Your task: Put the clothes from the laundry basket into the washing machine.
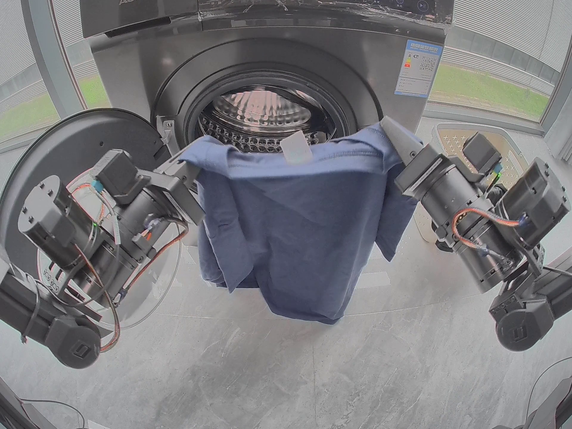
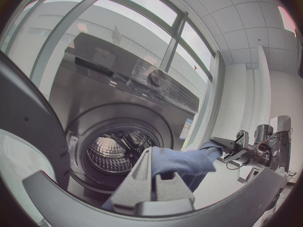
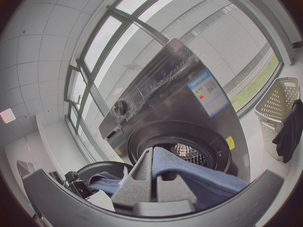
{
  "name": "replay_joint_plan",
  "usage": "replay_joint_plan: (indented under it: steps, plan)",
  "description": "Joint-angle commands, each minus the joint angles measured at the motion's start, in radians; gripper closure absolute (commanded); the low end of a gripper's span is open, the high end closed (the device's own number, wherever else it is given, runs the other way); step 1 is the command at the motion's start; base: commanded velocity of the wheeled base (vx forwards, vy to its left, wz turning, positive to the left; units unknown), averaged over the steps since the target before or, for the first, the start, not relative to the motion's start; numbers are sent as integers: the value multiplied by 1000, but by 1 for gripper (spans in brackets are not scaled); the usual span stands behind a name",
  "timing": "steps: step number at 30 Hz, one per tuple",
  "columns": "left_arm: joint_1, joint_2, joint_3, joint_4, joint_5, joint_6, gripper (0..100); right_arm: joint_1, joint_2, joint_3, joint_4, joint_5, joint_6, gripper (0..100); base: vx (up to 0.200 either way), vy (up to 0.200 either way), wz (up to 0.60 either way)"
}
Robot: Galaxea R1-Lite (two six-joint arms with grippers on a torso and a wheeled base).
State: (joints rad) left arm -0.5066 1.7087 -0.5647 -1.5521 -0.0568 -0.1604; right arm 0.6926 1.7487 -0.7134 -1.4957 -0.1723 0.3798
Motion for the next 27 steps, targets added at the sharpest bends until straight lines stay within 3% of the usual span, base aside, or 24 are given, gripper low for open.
replay_joint_plan:
  steps: [1, 6, 7, 10, 11, 16, 21, 27]
  plan:
    - [-33, 126, -32, -2, -18, 1, 100, 1, 106, 54, -12, 16, -12, 100, 0, 0, 0]
    - [-47, 210, -179, 6, -20, -2, 100, 21, 169, 111, -8, 47, -29, 100, 0, 0, 0]
    - [-47, 223, -215, 6, -18, -4, 100, 31, 175, 141, 0, 48, -36, 0, 0, 0, 0]
    - [-47, 241, -273, 12, -14, -8, 100, 59, 183, 215, 5, 71, -64, 0, 0, 0, 0]
    - [-47, 256, -311, 20, -6, -10, 100, 78, 201, 292, 2, 93, -94, 0, 0, 0, 0]
    - [-49, 262, -357, 38, 0, -10, 100, 87, 268, 425, -14, 100, -151, 0, 0, 0, 0]
    - [-49, 262, -363, 40, 0, -10, 100, 85, 284, 440, -38, 116, -151, 0, 0, 0, 0]
    - [-81, 253, -359, 37, -3, -8, 100, 68, 344, 331, -46, 116, -154, 0, 0, 0, 0]
